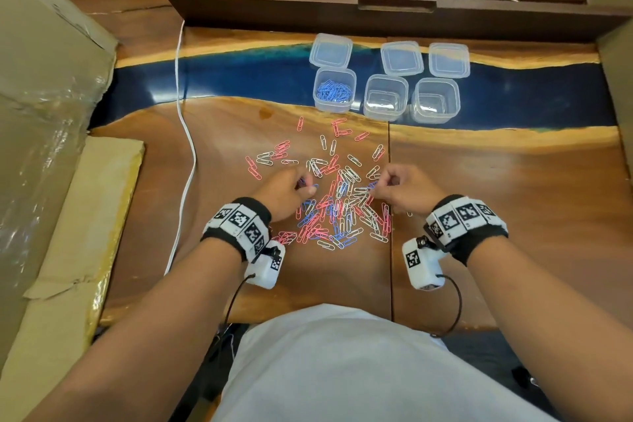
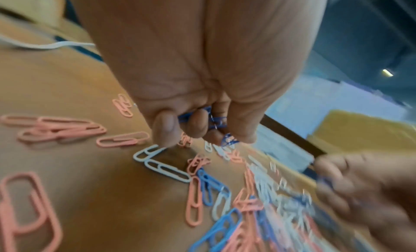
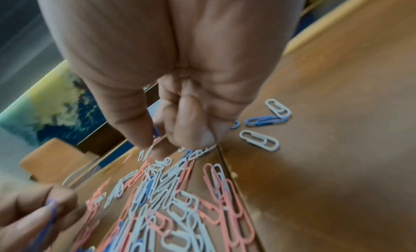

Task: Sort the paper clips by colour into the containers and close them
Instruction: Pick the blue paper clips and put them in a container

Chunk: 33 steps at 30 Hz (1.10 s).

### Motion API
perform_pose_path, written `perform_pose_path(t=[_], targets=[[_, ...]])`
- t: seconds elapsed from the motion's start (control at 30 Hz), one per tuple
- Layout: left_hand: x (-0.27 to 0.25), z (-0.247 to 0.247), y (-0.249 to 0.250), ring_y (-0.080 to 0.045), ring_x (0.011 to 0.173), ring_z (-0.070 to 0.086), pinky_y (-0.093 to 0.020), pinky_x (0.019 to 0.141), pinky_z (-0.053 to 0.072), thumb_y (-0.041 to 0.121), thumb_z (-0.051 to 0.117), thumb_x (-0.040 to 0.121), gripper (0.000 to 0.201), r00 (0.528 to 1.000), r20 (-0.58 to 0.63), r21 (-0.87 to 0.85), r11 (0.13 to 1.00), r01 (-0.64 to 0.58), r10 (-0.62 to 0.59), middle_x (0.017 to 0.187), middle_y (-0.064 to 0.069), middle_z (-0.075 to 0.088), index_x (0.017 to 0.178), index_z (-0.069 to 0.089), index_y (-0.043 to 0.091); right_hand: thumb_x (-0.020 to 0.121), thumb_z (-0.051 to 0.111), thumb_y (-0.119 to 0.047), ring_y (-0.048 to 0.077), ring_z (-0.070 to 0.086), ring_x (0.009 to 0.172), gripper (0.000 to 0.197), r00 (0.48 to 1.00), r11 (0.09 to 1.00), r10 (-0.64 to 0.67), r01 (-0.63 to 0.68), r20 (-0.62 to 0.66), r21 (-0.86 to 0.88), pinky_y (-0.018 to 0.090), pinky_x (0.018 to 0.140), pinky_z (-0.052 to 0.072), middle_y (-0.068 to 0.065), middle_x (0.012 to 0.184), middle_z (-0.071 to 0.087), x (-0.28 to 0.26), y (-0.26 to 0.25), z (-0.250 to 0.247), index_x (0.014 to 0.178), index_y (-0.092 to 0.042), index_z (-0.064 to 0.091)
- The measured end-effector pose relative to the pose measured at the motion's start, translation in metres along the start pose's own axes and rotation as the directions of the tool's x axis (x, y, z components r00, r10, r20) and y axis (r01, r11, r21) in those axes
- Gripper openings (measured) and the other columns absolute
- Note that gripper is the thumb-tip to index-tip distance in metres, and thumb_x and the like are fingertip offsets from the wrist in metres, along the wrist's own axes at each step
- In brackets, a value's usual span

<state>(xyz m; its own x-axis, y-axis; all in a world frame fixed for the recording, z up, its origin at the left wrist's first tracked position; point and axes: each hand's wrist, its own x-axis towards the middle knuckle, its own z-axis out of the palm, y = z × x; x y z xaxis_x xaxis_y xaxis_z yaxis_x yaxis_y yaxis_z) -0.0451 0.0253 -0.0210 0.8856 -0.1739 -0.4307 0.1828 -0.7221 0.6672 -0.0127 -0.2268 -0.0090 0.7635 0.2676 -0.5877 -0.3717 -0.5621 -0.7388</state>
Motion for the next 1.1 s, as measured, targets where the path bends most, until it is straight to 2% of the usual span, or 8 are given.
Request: perform_pose_path(t=[0.2, 0.33, 0.5, 0.57, 0.7, 0.87, 1.0, 1.1], targets=[[-0.012, -0.003, -0.003, -0.007, 0.061, 0.046, -0.019, 0.048, 0.036, 0.005, 0.054, 0.094, 0.01, 0.984, 0.094, -0.563, 0.807, 0.177, -0.15, 0.073, 0.002, 0.057, 0.091, 0.057, 0.015, 0.07, 0.035, 0.019, 0.01, 0.023, 0.033, 0.041, 0.986, 0.85, 0.157, -0.108, -0.053, 0.516, 0.015, 0.037, 0.016, 0.015, 0.053, 0.048, -0.01, 0.01, 0.006, 0.051, -0.017, 0.034], [-0.013, -0.001, -0.007, -0.008, 0.051, 0.038, -0.021, 0.042, 0.033, -0.002, 0.042, 0.096, 0.025, 0.97, 0.176, -0.714, 0.656, 0.244, -0.169, 0.067, -0.001, 0.051, 0.108, 0.062, 0.008, 0.068, 0.033, 0.017, 0.015, 0.031, 0.034, 0.035, 0.989, 0.903, 0.131, -0.089, -0.072, 0.421, 0.017, 0.037, 0.022, 0.01, 0.048, 0.048, -0.011, 0.011, 0.004, 0.076, -0.012, 0.05], [-0.017, -0.007, -0.012, -0.012, 0.055, 0.04, -0.026, 0.045, 0.031, 0.013, 0.04, 0.096, 0.021, 0.955, 0.225, -0.835, 0.467, 0.292, -0.196, 0.07, -0.003, 0.047, 0.085, 0.057, 0.009, 0.083, 0.061, 0.0, 0.014, 0.041, 0.048, 0.017, 0.985, 0.989, 0.067, -0.044, -0.157, 0.144, 0.021, 0.045, 0.034, 0.001, 0.056, 0.051, -0.006, 0.007, -0.008, 0.074, -0.013, 0.067], [-0.017, -0.008, -0.009, -0.013, 0.055, 0.037, -0.026, 0.05, 0.028, 0.023, 0.047, 0.094, 0.021, 0.949, 0.177, -0.767, 0.567, 0.299, -0.261, 0.068, 0.0, 0.042, 0.076, 0.052, 0.014, 0.085, 0.065, -0.008, 0.008, 0.041, 0.05, 0.011, 0.983, 0.988, -0.052, 0.025, -0.178, -0.153, 0.021, 0.051, 0.036, -0.005, 0.057, 0.051, -0.001, 0.005, -0.01, 0.077, -0.014, 0.069], [-0.015, -0.003, -0.005, -0.014, 0.058, 0.042, -0.026, 0.058, 0.037, 0.028, 0.072, 0.083, 0.019, 0.985, -0.048, -0.141, 0.978, 0.156, -0.164, 0.064, 0.004, 0.046, 0.075, 0.058, 0.017, 0.087, 0.067, -0.014, 0.004, 0.042, 0.055, 0.004, 0.98, 0.858, -0.169, 0.095, -0.102, -0.505, 0.019, 0.05, 0.031, -0.013, 0.062, 0.049, 0.013, 0.003, -0.008, 0.087, -0.015, 0.071], [-0.01, 0.003, -0.003, -0.017, 0.075, 0.055, -0.027, 0.065, 0.043, 0.022, 0.07, 0.085, 0.007, 1.0, 0.001, 0.282, 0.959, 0.03, -0.031, 0.077, 0.007, 0.054, 0.087, 0.063, 0.024, 0.085, 0.065, -0.017, 0.018, 0.059, 0.076, 0.013, 0.981, 0.691, -0.192, 0.148, 0.018, -0.707, 0.031, 0.066, 0.049, -0.004, 0.075, 0.06, 0.024, -0.003, -0.007, 0.075, -0.024, 0.061], [-0.009, 0.002, 0.001, -0.009, 0.066, 0.047, -0.015, 0.051, 0.028, 0.017, 0.065, 0.088, 0.003, 1.0, 0.011, 0.328, 0.944, -0.023, 0.021, 0.069, 0.014, 0.048, 0.085, 0.065, 0.016, 0.082, 0.058, -0.012, 0.02, 0.06, 0.071, 0.012, 0.983, 0.652, -0.165, 0.172, 0.083, -0.739, 0.034, 0.065, 0.053, 0.002, 0.074, 0.065, 0.026, -0.012, -0.008, 0.072, -0.015, 0.064], [-0.011, 0.002, 0.001, -0.007, 0.058, 0.046, -0.02, 0.051, 0.033, 0.012, 0.06, 0.088, 0.009, 1.0, 0.009, 0.225, 0.974, 0.001, -0.003, 0.065, 0.01, 0.051, 0.079, 0.062, 0.013, 0.083, 0.058, -0.009, 0.017, 0.052, 0.062, 0.015, 0.98, 0.749, -0.196, 0.179, 0.045, -0.638, 0.027, 0.055, 0.043, 0.001, 0.064, 0.056, 0.021, -0.012, -0.009, 0.069, -0.011, 0.057]])
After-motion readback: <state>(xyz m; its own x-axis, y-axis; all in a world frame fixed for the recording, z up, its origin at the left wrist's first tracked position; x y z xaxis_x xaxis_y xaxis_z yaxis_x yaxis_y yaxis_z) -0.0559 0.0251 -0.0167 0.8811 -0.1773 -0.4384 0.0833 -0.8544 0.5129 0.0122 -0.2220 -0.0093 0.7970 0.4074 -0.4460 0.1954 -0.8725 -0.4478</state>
